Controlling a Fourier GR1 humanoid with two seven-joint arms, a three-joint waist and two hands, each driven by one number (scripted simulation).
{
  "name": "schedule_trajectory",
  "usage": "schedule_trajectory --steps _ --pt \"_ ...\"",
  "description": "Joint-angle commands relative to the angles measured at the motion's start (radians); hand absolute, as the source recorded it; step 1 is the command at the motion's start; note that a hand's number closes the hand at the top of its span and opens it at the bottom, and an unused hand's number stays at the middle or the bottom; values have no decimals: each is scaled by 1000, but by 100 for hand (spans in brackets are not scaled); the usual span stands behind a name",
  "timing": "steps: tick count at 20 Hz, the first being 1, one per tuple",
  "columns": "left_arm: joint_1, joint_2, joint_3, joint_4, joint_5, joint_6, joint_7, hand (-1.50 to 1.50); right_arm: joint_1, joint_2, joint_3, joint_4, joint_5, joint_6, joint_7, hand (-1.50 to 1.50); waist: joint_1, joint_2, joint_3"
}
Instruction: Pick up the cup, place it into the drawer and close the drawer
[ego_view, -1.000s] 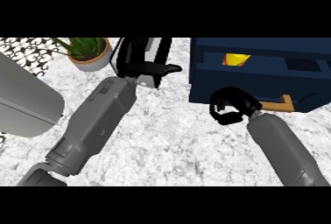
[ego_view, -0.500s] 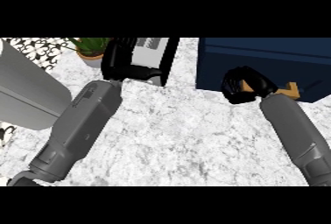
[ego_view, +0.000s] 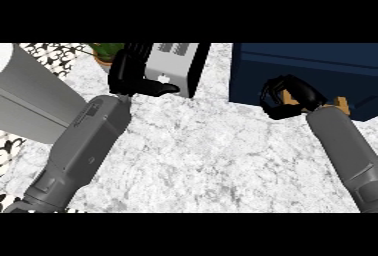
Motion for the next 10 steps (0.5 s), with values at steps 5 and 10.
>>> schedule_trajectory --steps 5,10 --pt "19 17 2 -23 9 -35 5 -150 -170 -130 -97 14 -27 -59 83 150 49 20 -13" --pt "43 16 -9 -34 4 -48 2 -150 -155 -142 -96 -4 -40 -26 92 150 58 21 -14"
